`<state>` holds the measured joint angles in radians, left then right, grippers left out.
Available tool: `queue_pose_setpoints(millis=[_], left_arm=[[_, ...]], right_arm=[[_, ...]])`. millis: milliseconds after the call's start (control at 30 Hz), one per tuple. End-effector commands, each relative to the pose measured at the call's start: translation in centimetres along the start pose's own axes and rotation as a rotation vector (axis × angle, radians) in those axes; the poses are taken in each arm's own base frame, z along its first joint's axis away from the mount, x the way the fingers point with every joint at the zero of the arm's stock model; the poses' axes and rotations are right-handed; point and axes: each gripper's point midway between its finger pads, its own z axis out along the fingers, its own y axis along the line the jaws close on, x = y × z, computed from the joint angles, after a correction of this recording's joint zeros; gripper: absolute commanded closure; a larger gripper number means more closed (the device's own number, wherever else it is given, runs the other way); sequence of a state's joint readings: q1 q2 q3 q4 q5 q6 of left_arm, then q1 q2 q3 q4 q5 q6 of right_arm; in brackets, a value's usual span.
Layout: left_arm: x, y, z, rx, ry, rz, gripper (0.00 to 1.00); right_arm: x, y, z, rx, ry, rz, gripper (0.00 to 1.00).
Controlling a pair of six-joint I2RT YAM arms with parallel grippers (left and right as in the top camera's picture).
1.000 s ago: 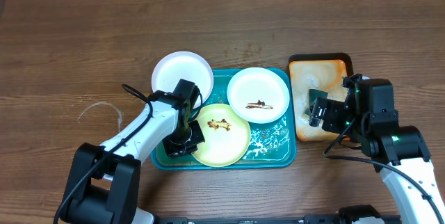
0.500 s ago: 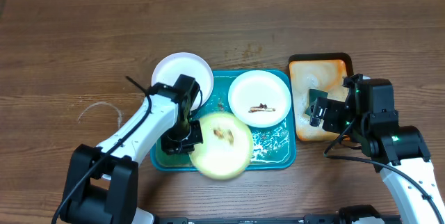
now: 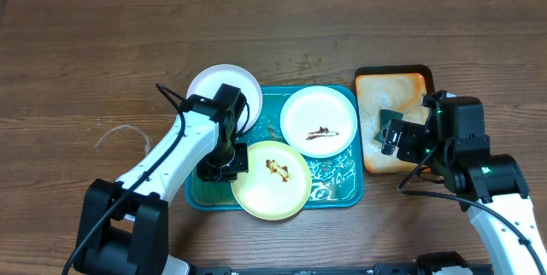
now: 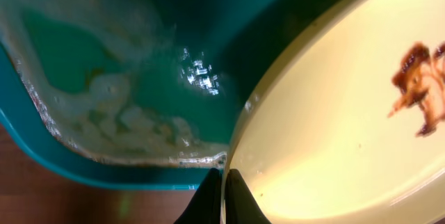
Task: Clean dirty plates on tray and stack at the side
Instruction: 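Grasp the green sponge in the soapy pan with the right gripper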
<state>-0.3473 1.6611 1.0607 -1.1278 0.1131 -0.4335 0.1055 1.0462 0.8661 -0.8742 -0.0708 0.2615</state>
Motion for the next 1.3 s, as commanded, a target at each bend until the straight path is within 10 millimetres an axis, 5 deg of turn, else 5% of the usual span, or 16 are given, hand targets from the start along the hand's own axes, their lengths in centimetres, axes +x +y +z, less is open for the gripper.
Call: queue_pose_setpoints(millis=[0,233,333,567,867,1267], left_arm=[[-0.3,0.5,0.9,-0.032,-0.02,0.019,0.96],[0.8,1.1,1.7,-0.053,0.019,0.011,0.96],[0.9,1.2,1.9,-0.053,0.02,0.01,0.96],[0.8,1.2,2.0,-0.051,0.018,0.01,0.96],[0.8,1.2,2.0,-0.052,0.017,0.011,0.96],[0.6,1.0,2.0,-0.046,0.011,0.011,0.96]], right_arm=[[-0.8,0.3,0.2,0.003,0.0,-0.013,0.05],[-0.8,0.0,1.9,0.049,0.108,-0.028,0.12],[-1.9,-0.4,2.7,0.087,0.119,-0.027,0.23],[-2.4,-0.8,6.8,0.122,0.167,-0.001,0.37],[-1.3,-2.3,11.4,0.194,0.237,0.066,0.38],[0.7,-3.6,14.5,0.255,0.316,0.112,0.46]])
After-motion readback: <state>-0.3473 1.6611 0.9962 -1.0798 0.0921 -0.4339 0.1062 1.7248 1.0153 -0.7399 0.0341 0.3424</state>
